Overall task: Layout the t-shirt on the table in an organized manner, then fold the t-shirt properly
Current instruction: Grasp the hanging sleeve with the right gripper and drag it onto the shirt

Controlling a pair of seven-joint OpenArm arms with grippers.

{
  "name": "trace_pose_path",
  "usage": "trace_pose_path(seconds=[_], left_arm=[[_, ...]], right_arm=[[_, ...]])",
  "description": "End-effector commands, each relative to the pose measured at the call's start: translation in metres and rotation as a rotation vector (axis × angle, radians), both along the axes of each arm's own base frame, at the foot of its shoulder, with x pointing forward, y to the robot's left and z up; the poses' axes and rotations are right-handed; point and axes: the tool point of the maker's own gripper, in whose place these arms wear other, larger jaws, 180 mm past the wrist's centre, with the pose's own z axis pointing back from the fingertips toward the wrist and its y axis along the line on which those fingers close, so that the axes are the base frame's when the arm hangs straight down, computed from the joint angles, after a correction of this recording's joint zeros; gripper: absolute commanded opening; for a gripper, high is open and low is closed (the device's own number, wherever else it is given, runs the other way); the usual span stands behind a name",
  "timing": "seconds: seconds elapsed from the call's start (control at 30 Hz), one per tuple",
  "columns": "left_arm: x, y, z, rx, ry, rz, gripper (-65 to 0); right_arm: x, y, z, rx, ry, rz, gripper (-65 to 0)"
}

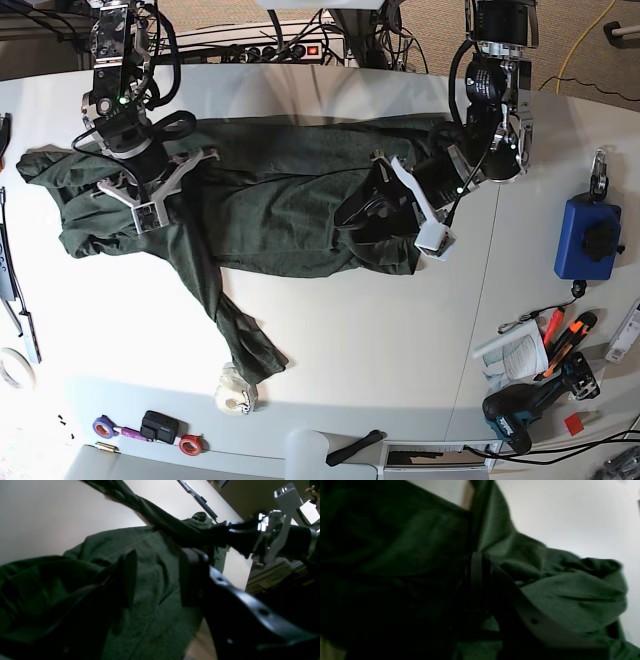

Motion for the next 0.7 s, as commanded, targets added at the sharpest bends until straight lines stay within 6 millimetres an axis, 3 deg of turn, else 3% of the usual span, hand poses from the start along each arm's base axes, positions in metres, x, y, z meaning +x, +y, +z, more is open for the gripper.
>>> trace_pose_path(seconds=[0.0,0.1,0.23,0.4,0.57,0.67], left_arm=[[0.005,-0.001,0.018,-0.044,-0.052,0.004,-37.1],[0.005,0.000,0.018,-0.043,-0.052,0.003,-37.1],[0.005,-0.001,0.018,-0.044,-0.052,0.004,-37.1],[0.005,-0.001,0.018,-0.044,-0.052,0.004,-37.1],[0.005,-0.001,0.018,-0.044,-0.052,0.004,-37.1],[0.005,-0.001,0.018,-0.044,-0.052,0.004,-37.1]], right_arm=[[0.005,0.007,0.013,0.024,-0.044,0.034,-65.0],[0.003,0.018,0.013,0.079,-0.037,0.077,-64.5],[0.003,0.019,0.014,0.082,-0.040,0.079,-49.4],[0.006,0.021,0.018,0.090,-0.067,0.084,-49.0],[0.032,0.028,0.062,0.127,-0.278,0.115,-49.0],[0.056,0.020,0.088,0.063,-0.372,0.074,-49.0]])
